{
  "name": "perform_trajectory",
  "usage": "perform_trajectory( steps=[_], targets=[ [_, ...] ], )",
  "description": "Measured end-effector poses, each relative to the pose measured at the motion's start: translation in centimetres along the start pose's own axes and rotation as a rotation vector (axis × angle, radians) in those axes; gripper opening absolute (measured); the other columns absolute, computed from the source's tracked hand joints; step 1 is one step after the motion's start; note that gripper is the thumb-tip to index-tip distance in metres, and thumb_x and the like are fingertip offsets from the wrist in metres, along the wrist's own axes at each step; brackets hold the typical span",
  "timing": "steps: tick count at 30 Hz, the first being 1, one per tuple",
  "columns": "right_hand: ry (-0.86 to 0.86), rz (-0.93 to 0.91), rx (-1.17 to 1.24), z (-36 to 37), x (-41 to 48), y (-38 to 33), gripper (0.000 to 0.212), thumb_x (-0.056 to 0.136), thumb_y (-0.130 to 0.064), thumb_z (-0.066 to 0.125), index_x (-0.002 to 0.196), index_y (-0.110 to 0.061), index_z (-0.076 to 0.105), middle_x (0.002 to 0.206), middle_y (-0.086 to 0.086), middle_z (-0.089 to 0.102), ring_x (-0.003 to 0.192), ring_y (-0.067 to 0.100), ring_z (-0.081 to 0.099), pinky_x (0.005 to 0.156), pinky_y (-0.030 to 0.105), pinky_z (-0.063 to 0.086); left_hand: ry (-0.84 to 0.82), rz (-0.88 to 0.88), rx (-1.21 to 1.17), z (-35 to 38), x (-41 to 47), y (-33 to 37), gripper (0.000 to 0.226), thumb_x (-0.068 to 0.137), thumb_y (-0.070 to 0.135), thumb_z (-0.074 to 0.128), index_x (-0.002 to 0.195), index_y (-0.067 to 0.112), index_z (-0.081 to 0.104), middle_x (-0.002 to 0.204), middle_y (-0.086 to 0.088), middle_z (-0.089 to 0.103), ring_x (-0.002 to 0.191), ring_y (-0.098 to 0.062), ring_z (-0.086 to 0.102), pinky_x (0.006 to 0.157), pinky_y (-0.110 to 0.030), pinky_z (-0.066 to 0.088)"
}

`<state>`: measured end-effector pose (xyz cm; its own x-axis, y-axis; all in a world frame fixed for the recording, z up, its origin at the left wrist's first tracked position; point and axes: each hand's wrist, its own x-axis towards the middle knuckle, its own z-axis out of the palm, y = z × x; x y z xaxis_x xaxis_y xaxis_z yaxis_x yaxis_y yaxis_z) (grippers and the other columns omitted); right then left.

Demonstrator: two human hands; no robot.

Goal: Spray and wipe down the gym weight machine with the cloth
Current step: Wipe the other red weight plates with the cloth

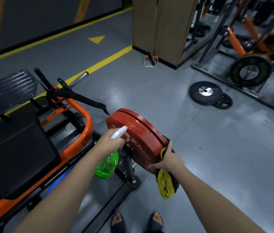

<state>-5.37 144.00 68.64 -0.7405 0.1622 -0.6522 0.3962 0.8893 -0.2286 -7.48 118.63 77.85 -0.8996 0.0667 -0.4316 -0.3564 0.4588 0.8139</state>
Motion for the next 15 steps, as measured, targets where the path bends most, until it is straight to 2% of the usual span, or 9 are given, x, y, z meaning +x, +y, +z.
perform_trajectory(
  steps=[2,4,5,8,12,15],
  targets=[
    [0.051,0.024,0.04,0.3,0.6,0.5,0.144,0.058,-0.074,0.085,0.158,-0.017,-0.002,0.122,0.008,0.064,0.108,0.034,0.065,0.079,0.041,0.052,-0.025,-0.003,-0.001,-0.8,-0.3,-0.5,0.039,0.056,0.007,0.053,0.085,0.023,0.073,0.092,0.003,0.077,0.094,-0.018,0.071,0.076,-0.034,0.052],
    [0.111,-0.013,0.026,-0.1,1.3,0.8,0.106,0.062,-0.068,0.085,0.136,-0.016,0.03,0.105,0.003,0.063,0.096,0.031,0.064,0.076,0.041,0.054,-0.07,-0.01,0.044,-1.4,-0.3,-1.6,0.033,0.062,0.005,0.055,0.085,0.022,0.071,0.091,0.005,0.076,0.089,-0.019,0.068,0.073,-0.033,0.052],
    [0.121,-0.032,0.0,-0.3,1.4,0.7,0.093,0.062,-0.065,0.086,0.123,-0.016,0.036,0.099,0.001,0.061,0.089,0.029,0.062,0.074,0.041,0.054,-0.082,-0.018,0.062,-1.6,-0.1,-2.3,0.032,0.063,0.007,0.055,0.085,0.023,0.071,0.091,0.005,0.076,0.086,-0.018,0.066,0.073,-0.034,0.052],
    [0.15,-0.027,0.008,-0.1,1.5,0.5,0.082,0.06,-0.062,0.087,0.109,-0.019,0.037,0.095,0.0,0.06,0.082,0.026,0.059,0.068,0.038,0.052,-0.099,-0.055,0.074,-1.8,0.6,-3.9,0.035,0.058,0.011,0.054,0.085,0.025,0.07,0.09,0.006,0.075,0.084,-0.017,0.064,0.073,-0.037,0.051],
    [0.183,-0.017,-0.011,-0.2,1.4,-0.9,0.079,0.061,-0.061,0.087,0.107,-0.017,0.039,0.087,-0.002,0.055,0.078,0.025,0.056,0.061,0.036,0.046,-0.144,-0.076,0.032,-1.8,1.7,-4.6,0.034,0.061,0.009,0.053,0.086,0.023,0.07,0.091,0.004,0.075,0.092,-0.02,0.066,0.071,-0.033,0.049],
    [0.185,-0.02,-0.032,-1.1,1.0,-2.7,0.077,0.062,-0.057,0.088,0.106,-0.015,0.039,0.083,-0.003,0.052,0.074,0.024,0.055,0.055,0.034,0.04,-0.168,-0.067,-0.018,-1.3,2.6,-3.9,0.033,0.057,0.009,0.052,0.082,0.02,0.07,0.089,0.0,0.076,0.09,-0.016,0.066,0.07,-0.03,0.049]
  ],
)
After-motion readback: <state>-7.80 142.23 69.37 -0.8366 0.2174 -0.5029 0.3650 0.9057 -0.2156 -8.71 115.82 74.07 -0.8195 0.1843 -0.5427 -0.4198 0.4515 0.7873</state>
